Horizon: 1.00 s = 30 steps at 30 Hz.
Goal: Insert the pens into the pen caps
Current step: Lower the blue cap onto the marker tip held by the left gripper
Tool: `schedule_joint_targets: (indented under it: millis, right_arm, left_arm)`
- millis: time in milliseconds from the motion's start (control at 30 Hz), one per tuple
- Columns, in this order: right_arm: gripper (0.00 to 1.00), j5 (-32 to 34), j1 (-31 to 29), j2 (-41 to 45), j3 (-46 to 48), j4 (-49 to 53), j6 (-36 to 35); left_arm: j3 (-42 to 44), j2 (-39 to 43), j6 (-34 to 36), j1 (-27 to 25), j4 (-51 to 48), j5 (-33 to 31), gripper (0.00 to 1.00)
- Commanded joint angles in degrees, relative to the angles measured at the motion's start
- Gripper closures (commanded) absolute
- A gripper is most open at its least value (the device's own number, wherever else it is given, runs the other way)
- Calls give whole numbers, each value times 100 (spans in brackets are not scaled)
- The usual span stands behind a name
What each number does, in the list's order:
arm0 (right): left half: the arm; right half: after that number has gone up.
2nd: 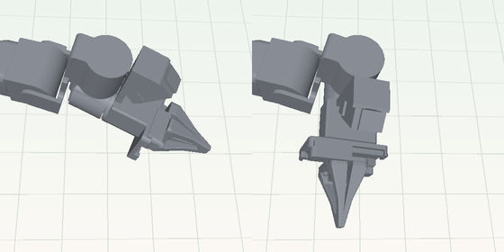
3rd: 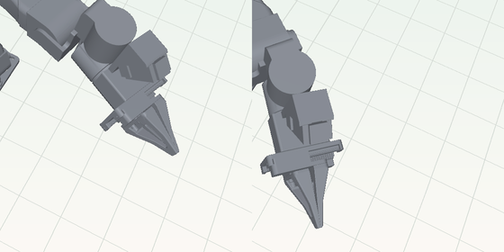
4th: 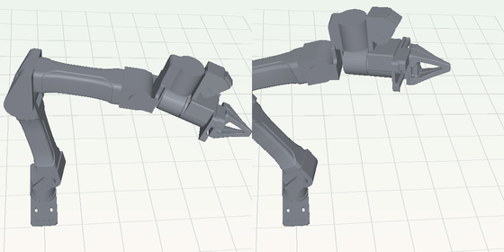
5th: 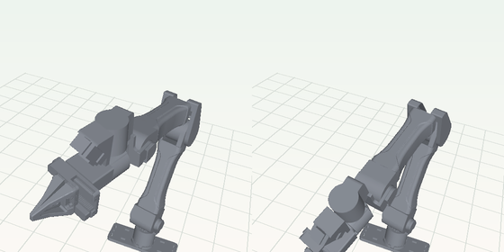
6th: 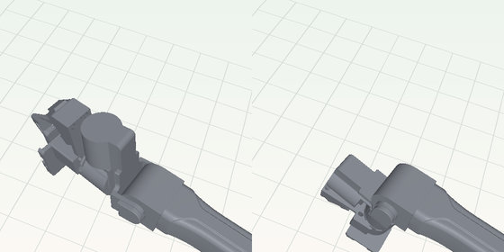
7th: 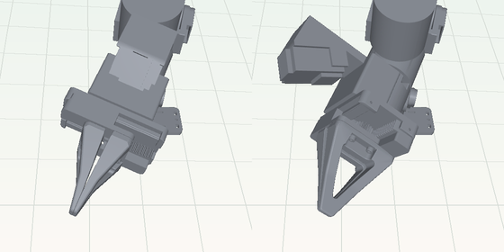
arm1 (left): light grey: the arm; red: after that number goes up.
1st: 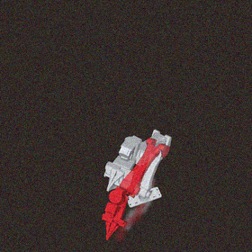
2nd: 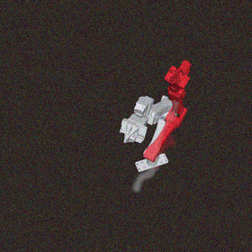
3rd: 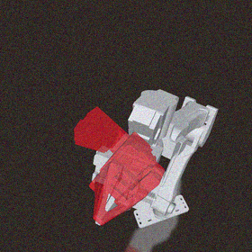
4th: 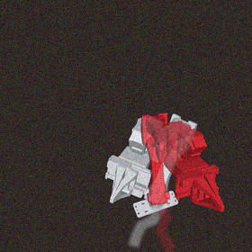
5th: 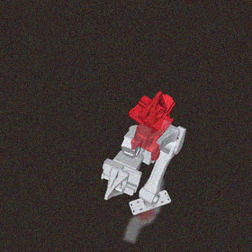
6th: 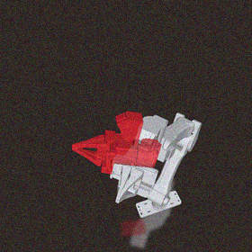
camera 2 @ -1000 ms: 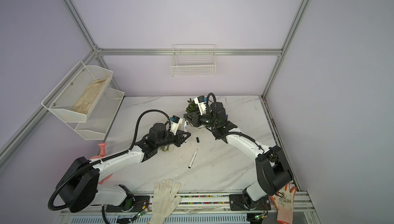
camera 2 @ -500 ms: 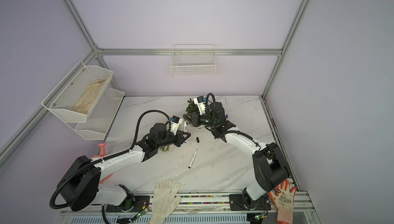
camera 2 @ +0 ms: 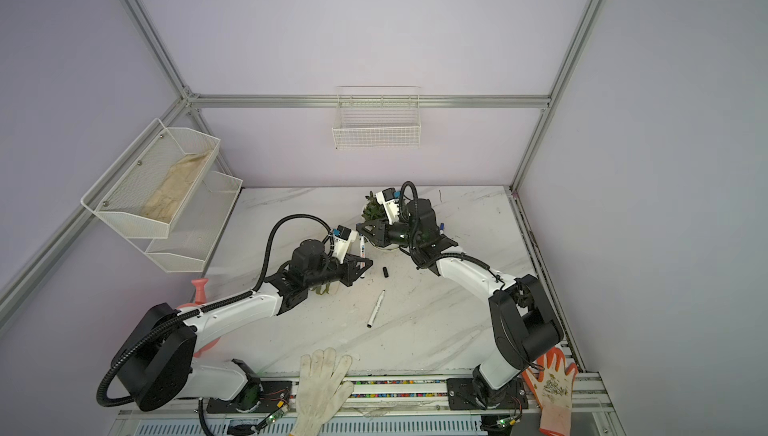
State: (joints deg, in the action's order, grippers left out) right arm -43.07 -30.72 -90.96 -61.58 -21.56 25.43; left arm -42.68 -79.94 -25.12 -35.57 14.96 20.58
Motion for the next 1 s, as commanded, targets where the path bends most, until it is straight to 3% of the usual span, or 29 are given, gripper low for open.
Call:
schedule_joint_targets:
  millis: [0,467,600,967]
  right_arm:
    - [100,-202,0,205,-33,100,-91]
    - [100,-489,12,343,41,419,-244]
    - [100,-594,8,320,-14,1070,-665]
    - [100,-586,5,695,326,1837,-1040]
  left_arm:
    - [-472,-24,-181,105,519,27,100]
    - [-488,-327,-985,501,1514,545,100]
    - [-581,-364,-1221,662,1819,710,100]
    - [-681,-255,-902,745,1683,122,100]
